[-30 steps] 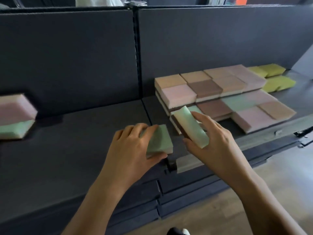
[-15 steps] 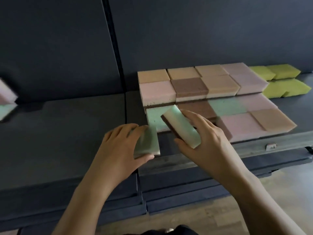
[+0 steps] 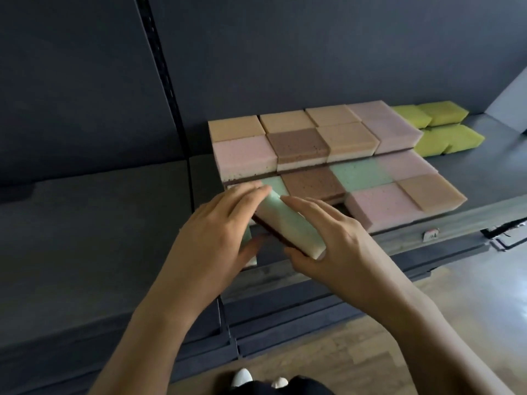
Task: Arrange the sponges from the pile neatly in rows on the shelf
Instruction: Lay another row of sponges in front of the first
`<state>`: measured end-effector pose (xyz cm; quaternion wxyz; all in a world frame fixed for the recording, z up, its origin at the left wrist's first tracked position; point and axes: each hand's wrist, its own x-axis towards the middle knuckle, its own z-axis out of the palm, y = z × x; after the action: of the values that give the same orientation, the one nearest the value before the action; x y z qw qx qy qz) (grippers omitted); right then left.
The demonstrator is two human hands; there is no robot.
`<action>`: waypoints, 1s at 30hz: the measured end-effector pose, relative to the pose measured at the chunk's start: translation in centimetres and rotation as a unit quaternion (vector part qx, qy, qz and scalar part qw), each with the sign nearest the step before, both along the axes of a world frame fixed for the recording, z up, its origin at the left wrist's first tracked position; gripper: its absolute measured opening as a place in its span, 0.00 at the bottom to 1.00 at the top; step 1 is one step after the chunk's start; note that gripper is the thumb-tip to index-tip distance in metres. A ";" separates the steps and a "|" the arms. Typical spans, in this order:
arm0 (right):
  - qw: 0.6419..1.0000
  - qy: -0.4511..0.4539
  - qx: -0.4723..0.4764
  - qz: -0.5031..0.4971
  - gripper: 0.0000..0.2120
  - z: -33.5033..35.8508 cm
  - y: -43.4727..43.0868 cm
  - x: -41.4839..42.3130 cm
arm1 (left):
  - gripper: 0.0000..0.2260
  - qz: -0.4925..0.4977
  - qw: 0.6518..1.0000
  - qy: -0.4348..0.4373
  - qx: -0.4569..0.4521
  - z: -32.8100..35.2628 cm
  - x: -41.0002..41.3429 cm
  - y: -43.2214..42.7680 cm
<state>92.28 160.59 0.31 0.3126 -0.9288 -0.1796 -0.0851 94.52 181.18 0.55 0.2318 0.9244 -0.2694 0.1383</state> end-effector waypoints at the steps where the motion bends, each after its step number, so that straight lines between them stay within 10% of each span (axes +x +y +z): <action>1: 1.000 -0.003 -0.004 0.004 0.33 0.0 -0.2 0.1 | 0.29 -0.008 1.000 -0.001 -0.013 0.0 0.3 -0.1; 30: 0.993 0.005 -0.060 0.099 0.42 -2.3 -13.4 2.3 | 0.26 -0.014 0.998 0.041 0.042 -1.0 -0.8 -9.3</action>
<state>94.54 147.22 -2.00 0.2643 -0.9239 -0.2741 -0.0380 93.71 171.89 -0.44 0.2058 0.9343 -0.2782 0.0855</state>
